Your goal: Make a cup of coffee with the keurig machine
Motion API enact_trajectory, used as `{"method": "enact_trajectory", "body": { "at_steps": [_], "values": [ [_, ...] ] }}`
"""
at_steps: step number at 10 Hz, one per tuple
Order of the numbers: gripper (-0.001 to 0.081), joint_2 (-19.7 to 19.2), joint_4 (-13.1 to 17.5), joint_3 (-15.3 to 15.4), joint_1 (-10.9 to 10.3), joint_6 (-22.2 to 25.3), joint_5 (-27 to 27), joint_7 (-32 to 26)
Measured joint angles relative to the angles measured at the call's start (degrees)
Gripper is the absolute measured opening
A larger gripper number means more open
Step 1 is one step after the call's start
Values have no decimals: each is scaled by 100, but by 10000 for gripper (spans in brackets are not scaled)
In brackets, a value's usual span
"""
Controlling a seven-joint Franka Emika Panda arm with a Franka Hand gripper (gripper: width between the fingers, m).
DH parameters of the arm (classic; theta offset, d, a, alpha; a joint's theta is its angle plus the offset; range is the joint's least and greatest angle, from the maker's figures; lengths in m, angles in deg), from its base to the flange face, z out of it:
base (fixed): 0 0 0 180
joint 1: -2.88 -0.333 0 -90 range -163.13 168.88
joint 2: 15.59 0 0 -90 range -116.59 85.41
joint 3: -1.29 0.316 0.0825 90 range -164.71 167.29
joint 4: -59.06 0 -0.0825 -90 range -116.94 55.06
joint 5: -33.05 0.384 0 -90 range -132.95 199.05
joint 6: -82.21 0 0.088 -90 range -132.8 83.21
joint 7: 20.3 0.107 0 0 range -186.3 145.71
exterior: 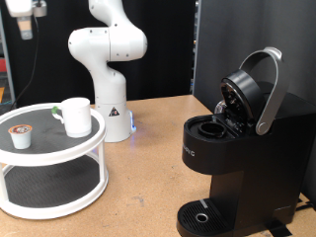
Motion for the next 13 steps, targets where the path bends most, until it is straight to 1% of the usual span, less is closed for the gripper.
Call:
{"method": "enact_trajectory", "body": {
  "at_steps": [2, 3, 6, 10, 11, 13],
  "values": [
    [808, -189, 48, -247, 32, -85, -249, -303],
    [808, -277, 65, -315, 34, -119, -385, -407],
    [808, -443, 72, -396, 33, -414, -438, -439],
    [808, -462, 41, -418, 25, -386, -403, -562],
    [808, -458, -45, -422, 24, -417, -392, -602],
    [808, -458, -402, -428, 53, -812, -451, -571]
  ]
}}
